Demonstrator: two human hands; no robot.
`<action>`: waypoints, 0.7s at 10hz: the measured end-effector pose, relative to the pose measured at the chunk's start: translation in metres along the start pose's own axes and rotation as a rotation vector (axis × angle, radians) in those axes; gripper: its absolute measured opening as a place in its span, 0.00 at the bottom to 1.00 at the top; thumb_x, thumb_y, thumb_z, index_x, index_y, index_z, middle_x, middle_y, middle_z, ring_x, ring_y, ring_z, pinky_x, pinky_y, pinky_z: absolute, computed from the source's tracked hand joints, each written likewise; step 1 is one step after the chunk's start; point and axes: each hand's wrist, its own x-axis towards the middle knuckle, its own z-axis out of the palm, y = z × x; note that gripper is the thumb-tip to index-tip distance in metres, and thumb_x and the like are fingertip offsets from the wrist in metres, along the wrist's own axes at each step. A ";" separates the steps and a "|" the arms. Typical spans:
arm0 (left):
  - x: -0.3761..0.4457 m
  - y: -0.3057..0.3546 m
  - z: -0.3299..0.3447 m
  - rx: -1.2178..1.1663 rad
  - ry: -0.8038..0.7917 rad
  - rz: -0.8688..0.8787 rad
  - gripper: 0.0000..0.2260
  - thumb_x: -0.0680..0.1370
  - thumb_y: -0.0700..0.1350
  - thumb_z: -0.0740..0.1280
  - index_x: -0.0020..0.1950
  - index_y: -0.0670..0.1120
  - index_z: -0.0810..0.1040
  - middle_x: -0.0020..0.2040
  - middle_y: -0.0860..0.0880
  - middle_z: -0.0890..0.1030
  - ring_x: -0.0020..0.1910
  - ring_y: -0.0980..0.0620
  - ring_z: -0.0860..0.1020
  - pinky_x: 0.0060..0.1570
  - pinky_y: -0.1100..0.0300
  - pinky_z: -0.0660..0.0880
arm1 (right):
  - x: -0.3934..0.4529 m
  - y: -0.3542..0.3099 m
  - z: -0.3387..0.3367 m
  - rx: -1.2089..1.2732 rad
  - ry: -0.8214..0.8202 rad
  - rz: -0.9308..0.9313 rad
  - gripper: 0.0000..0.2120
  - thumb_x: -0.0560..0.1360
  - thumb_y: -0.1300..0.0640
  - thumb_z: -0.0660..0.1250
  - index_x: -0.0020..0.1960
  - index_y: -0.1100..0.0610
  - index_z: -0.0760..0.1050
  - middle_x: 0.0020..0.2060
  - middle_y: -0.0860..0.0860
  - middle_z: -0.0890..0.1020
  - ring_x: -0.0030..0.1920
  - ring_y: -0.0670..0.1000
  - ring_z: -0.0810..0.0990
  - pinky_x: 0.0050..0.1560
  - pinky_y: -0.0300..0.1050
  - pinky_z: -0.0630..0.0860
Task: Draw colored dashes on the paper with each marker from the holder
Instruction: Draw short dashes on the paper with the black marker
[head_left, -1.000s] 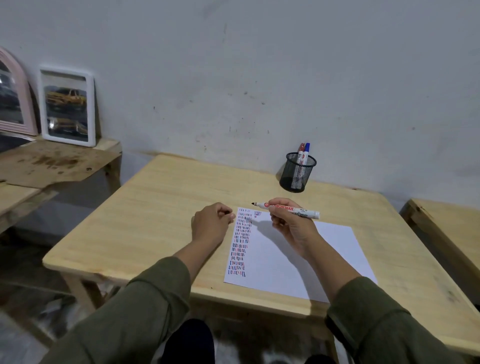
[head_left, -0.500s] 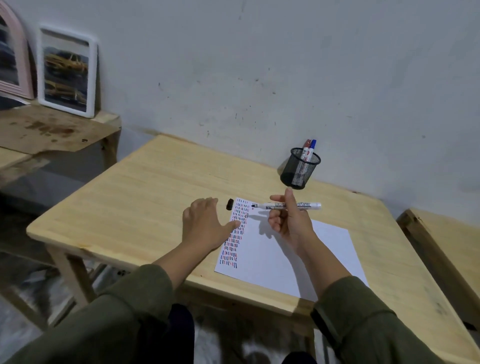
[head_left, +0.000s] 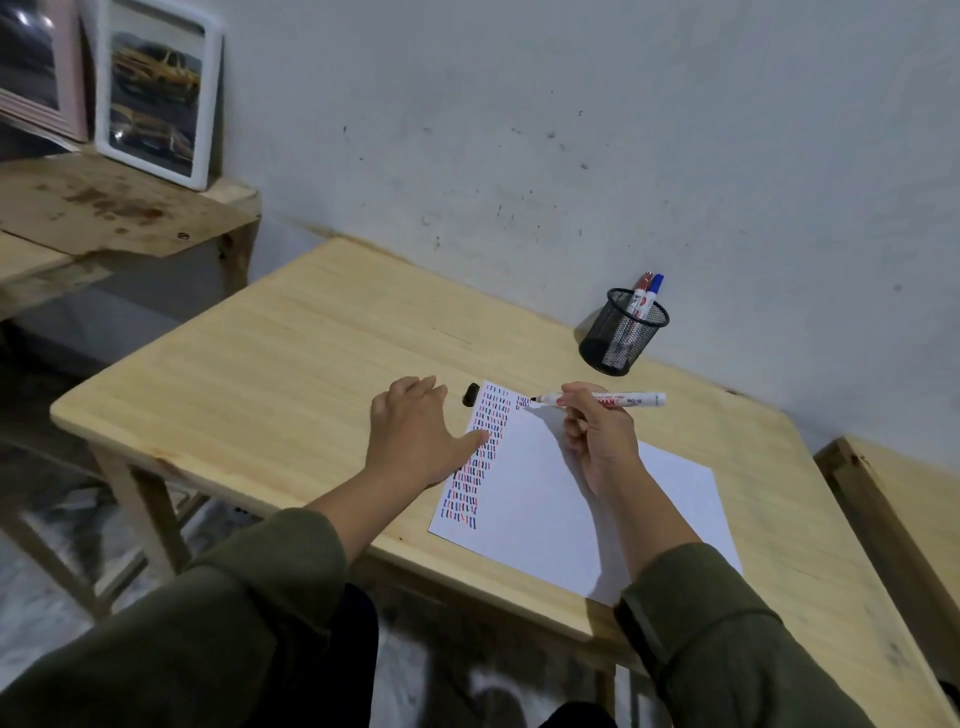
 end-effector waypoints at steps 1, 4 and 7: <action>0.001 0.000 0.000 -0.002 0.002 -0.002 0.38 0.70 0.66 0.64 0.73 0.46 0.65 0.76 0.50 0.63 0.75 0.51 0.56 0.72 0.52 0.53 | 0.002 -0.001 -0.001 -0.067 -0.044 0.014 0.08 0.69 0.70 0.65 0.38 0.58 0.76 0.24 0.50 0.68 0.22 0.46 0.62 0.22 0.36 0.55; 0.000 0.000 0.000 -0.004 0.008 -0.001 0.38 0.70 0.66 0.64 0.73 0.46 0.65 0.76 0.50 0.63 0.75 0.51 0.56 0.72 0.52 0.53 | 0.004 0.003 -0.003 -0.152 -0.048 -0.026 0.06 0.70 0.69 0.68 0.38 0.59 0.79 0.26 0.52 0.72 0.24 0.45 0.67 0.23 0.35 0.60; 0.001 0.000 0.000 -0.009 0.011 0.000 0.38 0.70 0.66 0.64 0.73 0.46 0.65 0.76 0.50 0.63 0.75 0.51 0.56 0.72 0.53 0.53 | 0.004 0.004 -0.002 -0.244 -0.069 -0.044 0.06 0.70 0.67 0.68 0.39 0.57 0.80 0.28 0.53 0.73 0.25 0.45 0.68 0.25 0.33 0.64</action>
